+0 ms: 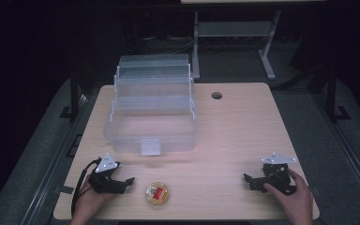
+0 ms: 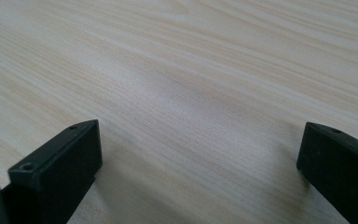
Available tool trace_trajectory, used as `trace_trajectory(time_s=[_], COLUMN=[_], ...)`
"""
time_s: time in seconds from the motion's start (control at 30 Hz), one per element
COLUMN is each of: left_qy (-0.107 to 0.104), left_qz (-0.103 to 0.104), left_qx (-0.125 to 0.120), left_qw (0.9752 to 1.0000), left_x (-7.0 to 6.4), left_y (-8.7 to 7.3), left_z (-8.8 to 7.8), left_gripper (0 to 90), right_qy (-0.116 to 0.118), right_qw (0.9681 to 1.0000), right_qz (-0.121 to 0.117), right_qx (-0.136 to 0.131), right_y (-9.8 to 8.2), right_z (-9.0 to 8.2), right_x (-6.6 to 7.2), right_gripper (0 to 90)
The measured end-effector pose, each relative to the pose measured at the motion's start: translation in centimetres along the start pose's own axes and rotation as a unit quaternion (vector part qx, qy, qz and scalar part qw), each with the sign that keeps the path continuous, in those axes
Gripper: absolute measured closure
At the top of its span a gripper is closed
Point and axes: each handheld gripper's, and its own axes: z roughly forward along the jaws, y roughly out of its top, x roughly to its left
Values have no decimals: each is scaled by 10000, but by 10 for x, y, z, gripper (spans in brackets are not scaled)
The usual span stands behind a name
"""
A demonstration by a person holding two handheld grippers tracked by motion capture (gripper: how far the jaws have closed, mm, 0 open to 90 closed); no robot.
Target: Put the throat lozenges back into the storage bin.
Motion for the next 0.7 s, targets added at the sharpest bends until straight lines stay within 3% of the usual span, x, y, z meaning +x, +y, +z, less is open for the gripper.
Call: trace_trajectory(time_s=[0.3,0.7], left_qy=[-6,-146], left_qz=[-14,-34], left_qx=[52,312], left_qw=[10000,9994], left_x=[-1,0], left_y=[1,8], left_z=[0,-4], left_gripper=[121,134], right_qy=[1,2], right_qw=[10000,10000], right_qz=[0,-8], right_qx=[-1,-3], right_y=[0,0], right_z=[0,0], right_x=[0,0], right_gripper=[0,0])
